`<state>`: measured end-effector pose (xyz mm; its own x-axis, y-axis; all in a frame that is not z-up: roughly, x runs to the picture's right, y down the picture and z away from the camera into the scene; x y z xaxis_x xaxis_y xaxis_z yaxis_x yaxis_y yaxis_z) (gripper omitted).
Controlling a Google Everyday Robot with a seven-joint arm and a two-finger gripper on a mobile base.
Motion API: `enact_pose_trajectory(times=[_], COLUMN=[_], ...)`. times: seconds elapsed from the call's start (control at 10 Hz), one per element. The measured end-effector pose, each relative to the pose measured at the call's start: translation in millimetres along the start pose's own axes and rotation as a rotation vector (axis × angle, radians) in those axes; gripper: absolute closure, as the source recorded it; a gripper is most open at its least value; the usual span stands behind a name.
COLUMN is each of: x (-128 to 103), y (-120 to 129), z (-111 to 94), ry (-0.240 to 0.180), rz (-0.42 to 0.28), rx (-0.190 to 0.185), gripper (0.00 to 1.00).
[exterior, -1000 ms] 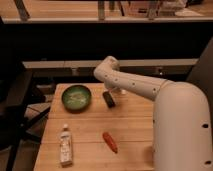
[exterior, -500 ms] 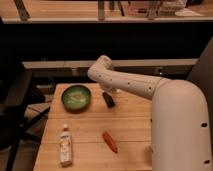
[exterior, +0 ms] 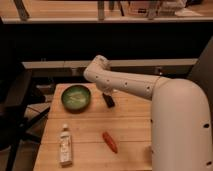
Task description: Place the white sponge in the ceramic bowl
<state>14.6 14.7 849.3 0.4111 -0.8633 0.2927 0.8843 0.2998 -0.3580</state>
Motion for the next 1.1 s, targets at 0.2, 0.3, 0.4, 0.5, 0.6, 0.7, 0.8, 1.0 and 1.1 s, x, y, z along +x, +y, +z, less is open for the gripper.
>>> enact_pose_trajectory(times=[0.2,0.3,0.4,0.5,0.6,0.7,0.8,1.0,1.1], x=[-12.7,-15.4,-15.9,-16.0,-19.3,-23.6,-28.9,-28.7,-27.7], y=[-25.1,-30.3,-31.7,-34.0,-41.8,-51.9,-64.7,-68.4,-68.5], z=[-6.2,-8.9,-11.3,-11.4,-13.0,-14.8,-18.0,-19.1,-18.2], ry=[0.008,0.013,0.019,0.028,0.032,0.036,0.04,0.042,0.043], rz=[-0.026,-0.046,-0.066,-0.073,-0.078,-0.083,-0.094,-0.114,-0.121], rx=[0.018,0.027,0.032,0.04,0.05,0.06,0.073,0.078,0.082], gripper=[1.0,1.0,1.0,1.0,1.0,1.0,1.0,1.0,1.0])
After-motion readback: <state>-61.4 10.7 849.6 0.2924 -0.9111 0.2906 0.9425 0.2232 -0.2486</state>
